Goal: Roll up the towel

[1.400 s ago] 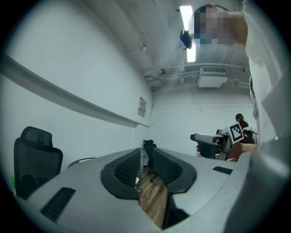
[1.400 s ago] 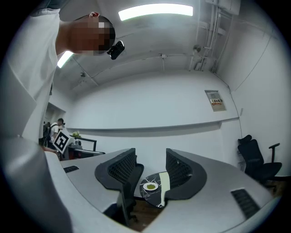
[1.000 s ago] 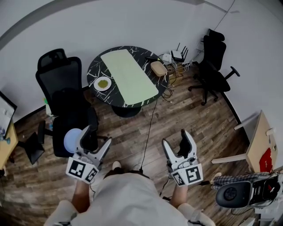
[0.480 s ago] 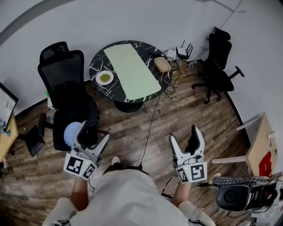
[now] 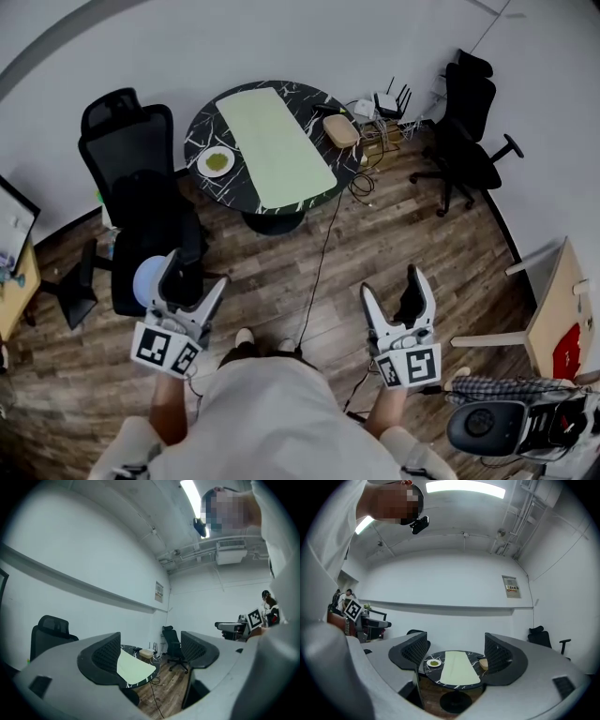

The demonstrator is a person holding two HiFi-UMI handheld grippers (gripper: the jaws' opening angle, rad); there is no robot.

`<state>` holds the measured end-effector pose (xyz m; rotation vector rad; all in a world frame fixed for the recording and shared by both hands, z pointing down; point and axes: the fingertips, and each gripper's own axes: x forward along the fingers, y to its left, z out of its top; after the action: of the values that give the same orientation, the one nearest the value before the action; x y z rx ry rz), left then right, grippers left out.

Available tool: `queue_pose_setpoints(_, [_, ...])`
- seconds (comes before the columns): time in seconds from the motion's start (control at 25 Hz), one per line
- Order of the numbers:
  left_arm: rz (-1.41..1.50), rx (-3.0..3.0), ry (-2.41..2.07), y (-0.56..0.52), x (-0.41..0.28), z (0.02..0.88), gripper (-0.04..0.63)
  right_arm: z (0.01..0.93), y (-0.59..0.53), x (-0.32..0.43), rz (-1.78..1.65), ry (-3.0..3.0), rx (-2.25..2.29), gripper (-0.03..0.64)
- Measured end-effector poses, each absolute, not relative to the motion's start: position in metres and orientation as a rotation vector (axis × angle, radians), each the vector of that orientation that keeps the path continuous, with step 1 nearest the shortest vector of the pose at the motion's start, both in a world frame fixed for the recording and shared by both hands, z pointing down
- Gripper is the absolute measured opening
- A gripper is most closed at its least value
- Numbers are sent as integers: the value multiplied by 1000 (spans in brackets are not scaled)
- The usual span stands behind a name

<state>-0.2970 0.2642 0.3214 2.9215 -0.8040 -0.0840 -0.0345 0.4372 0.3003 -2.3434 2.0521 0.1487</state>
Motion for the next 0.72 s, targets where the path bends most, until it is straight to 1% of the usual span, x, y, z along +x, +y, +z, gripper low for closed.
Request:
queue_pose_setpoints(0.48, [-55, 2897, -831, 241, -261, 330, 368, 318, 411, 4, 78, 2043, -2275, 339])
queue_pose_setpoints(0.72, [-61, 2904, -759, 197, -215, 337, 368, 327, 378, 38, 44, 2019, -2310, 339])
